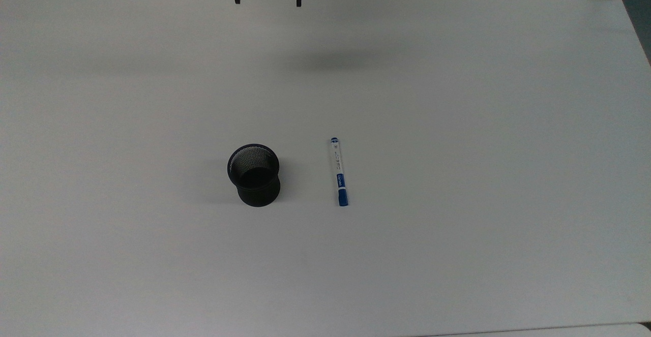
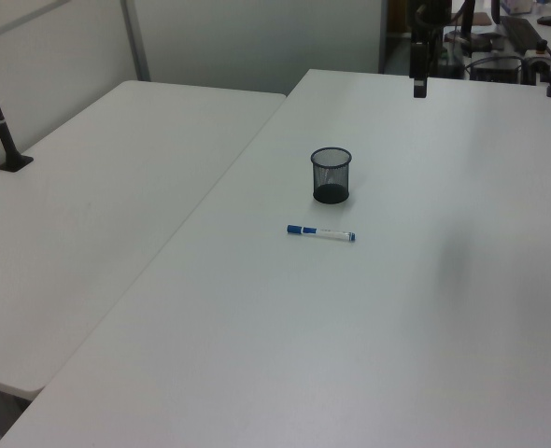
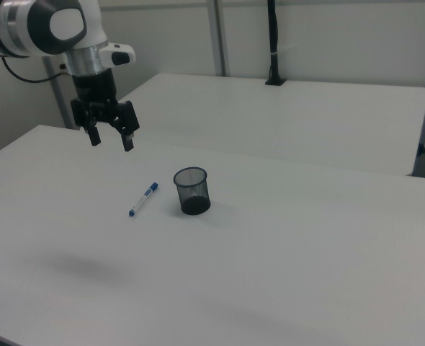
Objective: Insert the marker
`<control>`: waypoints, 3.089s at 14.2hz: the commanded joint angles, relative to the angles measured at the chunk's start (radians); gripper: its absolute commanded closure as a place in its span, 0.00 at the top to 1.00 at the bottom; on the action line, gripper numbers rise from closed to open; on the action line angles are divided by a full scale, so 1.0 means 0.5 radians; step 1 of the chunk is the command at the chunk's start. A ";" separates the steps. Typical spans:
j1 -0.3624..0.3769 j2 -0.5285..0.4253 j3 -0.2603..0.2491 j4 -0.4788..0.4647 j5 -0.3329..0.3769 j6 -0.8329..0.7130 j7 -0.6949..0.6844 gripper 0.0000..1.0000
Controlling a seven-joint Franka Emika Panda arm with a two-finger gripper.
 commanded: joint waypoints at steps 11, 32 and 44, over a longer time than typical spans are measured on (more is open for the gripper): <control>-0.005 -0.029 -0.008 -0.014 0.000 -0.014 -0.017 1.00; 0.146 0.514 0.014 0.121 -0.003 0.829 0.274 1.00; 0.354 0.897 0.011 0.124 -0.291 1.271 0.906 1.00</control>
